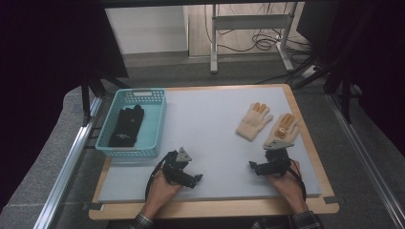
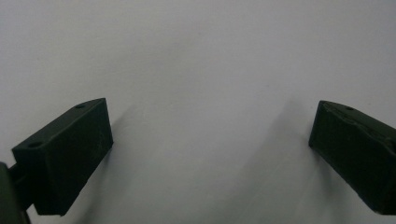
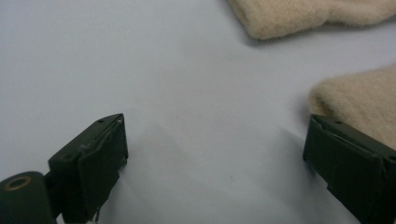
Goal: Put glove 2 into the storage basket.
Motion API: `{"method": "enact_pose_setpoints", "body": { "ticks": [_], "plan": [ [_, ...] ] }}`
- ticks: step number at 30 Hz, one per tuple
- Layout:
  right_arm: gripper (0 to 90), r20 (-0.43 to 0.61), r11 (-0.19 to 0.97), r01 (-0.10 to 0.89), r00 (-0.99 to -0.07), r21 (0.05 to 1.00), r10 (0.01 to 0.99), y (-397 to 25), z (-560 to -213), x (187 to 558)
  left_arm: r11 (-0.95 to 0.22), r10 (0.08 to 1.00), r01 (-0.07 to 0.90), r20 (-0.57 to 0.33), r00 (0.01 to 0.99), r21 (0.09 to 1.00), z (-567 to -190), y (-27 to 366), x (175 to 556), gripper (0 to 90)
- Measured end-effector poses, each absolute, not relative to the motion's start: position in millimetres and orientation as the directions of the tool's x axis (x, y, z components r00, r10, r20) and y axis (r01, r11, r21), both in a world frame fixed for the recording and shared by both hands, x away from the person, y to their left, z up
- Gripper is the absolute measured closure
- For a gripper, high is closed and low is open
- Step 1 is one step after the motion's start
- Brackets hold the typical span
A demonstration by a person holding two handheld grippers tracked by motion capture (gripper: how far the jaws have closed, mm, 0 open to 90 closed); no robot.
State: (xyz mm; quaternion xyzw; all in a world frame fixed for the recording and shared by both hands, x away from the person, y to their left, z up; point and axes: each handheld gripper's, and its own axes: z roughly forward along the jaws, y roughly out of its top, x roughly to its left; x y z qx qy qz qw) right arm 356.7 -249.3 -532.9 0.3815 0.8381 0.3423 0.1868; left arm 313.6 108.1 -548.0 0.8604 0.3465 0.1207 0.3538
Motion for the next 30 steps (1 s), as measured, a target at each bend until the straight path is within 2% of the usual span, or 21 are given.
{"method": "enact_pose_setpoints", "body": {
  "ticks": [5, 9, 15, 23, 30],
  "plan": [
    [13.3, -0.058, 0.470, 0.501, -0.637, 0.726, 0.769, -249.2, -531.5, 353.7, -0.508, 0.682, 0.511, -0.039, 0.730, 0.694, -548.2, 108.3, 313.7, 0.1],
    [19.9, -0.009, 0.441, 0.516, -0.642, 0.735, 0.767, -249.7, -529.1, 353.7, -0.505, 0.683, 0.511, -0.039, 0.729, 0.695, -548.2, 108.3, 313.5, 0.4],
    [30.7, -0.006, 0.422, 0.502, -0.638, 0.755, 0.770, -249.3, -512.9, 362.9, -0.505, 0.683, 0.511, -0.039, 0.729, 0.696, -548.2, 108.5, 313.5, 0.6],
    [45.5, -0.016, 0.399, 0.504, -0.605, 0.766, 0.796, -250.0, -488.9, 403.0, -0.504, 0.684, 0.512, -0.040, 0.728, 0.696, -548.2, 108.5, 313.5, 0.7],
    [49.7, -0.040, 0.403, 0.506, -0.585, 0.762, 0.810, -241.7, -474.3, 446.9, -0.504, 0.684, 0.512, -0.040, 0.729, 0.696, -548.2, 108.6, 313.5, 0.7]
  ]
}}
